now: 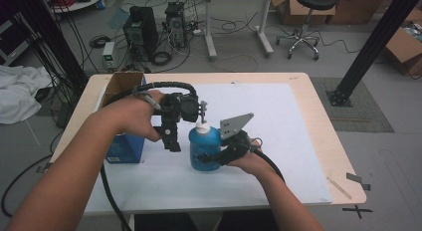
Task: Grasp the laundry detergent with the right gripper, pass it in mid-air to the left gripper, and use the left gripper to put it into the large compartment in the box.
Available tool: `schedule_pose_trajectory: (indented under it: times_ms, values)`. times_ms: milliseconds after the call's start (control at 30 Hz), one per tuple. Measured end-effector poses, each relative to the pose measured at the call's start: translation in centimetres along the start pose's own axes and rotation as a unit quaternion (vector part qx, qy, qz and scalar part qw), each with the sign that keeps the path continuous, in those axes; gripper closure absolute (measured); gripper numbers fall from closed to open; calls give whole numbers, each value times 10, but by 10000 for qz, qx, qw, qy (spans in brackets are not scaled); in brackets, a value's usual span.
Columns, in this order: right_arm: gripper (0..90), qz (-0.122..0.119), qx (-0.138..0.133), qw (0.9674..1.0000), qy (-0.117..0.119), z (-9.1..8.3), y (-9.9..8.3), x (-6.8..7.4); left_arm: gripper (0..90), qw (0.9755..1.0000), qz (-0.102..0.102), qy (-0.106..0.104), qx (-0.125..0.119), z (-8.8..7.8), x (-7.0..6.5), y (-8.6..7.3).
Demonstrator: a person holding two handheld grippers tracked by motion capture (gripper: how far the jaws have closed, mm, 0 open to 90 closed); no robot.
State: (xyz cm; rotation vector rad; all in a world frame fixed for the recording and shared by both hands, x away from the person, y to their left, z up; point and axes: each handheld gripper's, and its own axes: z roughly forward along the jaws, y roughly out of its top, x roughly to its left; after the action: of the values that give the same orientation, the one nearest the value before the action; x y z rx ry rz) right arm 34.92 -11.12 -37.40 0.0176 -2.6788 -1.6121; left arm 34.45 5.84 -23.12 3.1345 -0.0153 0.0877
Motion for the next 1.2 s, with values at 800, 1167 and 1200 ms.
schedule_pose_trajectory:
  times_ms: [800,1167,1200]
  values:
    - [460,-145,24,9998,98,45,15,-1,1,9999,25,-101,39,19,-8,6]
    - [460,-209,8,9997,150,50,22,2,1,10000,24,-21,83,21,-11,6]
    - [460,-192,19,9997,156,51,22,2,1,10000,0,-17,60,22,-12,6]
